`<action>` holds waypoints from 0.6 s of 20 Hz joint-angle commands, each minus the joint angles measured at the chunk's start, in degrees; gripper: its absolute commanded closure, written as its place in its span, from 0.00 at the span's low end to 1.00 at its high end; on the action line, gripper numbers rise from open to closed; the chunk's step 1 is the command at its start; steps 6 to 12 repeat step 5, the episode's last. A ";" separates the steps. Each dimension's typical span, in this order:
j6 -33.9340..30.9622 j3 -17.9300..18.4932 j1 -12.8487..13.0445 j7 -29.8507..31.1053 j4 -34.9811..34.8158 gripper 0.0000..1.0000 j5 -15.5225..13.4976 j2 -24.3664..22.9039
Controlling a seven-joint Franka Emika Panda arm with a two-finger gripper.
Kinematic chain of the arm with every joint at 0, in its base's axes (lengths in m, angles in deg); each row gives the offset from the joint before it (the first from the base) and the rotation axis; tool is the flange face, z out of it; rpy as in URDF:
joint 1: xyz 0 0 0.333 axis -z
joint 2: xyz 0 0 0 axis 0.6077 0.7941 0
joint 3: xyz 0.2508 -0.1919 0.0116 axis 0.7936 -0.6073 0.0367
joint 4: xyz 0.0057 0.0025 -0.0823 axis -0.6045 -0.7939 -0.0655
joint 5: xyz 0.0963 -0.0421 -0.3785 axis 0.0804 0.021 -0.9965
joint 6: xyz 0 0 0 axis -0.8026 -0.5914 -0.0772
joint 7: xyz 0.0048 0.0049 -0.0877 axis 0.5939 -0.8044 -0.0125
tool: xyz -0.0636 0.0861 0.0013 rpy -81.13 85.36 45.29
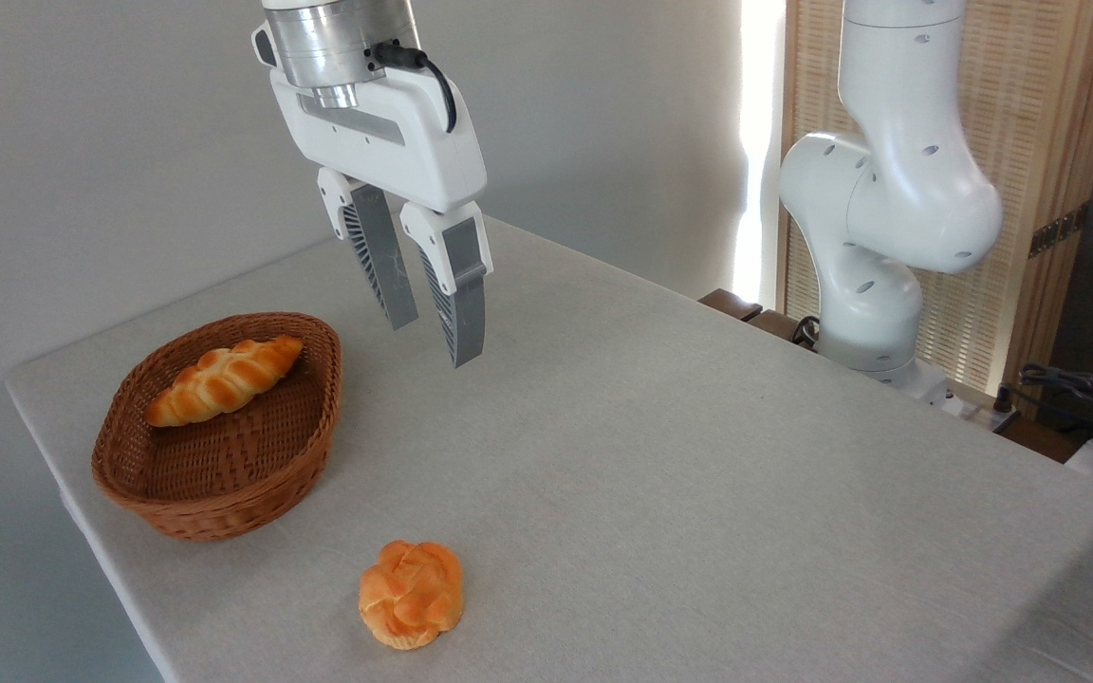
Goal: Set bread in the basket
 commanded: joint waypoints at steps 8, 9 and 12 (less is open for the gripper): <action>2.92 0.79 0.60 -0.62 0.84 0.00 0.08 0.07; 2.92 0.79 0.60 -0.62 0.84 0.00 0.08 0.07; 2.92 0.79 0.60 -0.62 0.84 0.00 0.08 0.07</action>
